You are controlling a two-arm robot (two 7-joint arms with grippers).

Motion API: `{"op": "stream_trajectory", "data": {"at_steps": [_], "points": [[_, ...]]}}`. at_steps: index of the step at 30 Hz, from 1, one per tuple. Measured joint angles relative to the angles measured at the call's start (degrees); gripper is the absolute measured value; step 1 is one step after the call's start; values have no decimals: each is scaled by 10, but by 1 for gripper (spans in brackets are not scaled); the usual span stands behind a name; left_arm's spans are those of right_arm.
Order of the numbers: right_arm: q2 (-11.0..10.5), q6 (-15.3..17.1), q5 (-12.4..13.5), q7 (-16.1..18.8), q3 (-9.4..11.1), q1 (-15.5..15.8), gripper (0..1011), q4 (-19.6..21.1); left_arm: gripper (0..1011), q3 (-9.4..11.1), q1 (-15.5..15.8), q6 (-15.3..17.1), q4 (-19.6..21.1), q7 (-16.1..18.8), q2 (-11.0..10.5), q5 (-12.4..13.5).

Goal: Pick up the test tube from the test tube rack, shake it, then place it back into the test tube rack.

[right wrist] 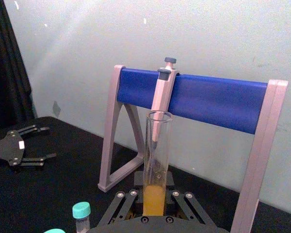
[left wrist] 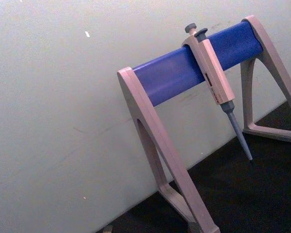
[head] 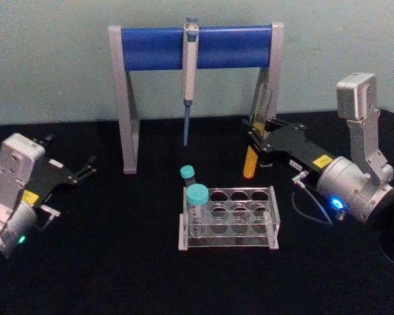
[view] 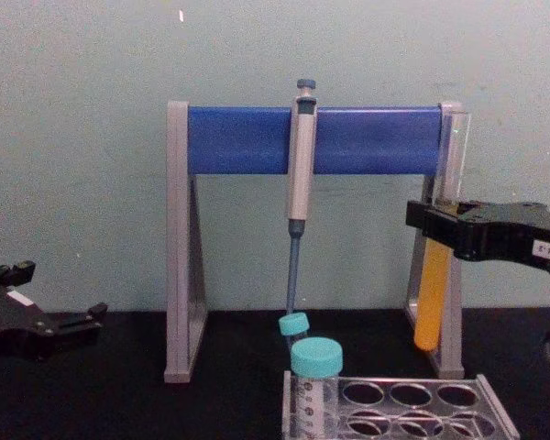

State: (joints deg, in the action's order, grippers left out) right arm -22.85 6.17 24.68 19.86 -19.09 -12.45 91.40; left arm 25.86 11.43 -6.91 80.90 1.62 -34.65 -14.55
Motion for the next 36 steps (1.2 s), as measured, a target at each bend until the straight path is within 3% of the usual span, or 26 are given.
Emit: {"op": "stream_trajectory", "data": {"at_steps": [36], "points": [[-8,-3,3,11,2,10,232,15,1001,0,0,0,0,0,0,0]]}}
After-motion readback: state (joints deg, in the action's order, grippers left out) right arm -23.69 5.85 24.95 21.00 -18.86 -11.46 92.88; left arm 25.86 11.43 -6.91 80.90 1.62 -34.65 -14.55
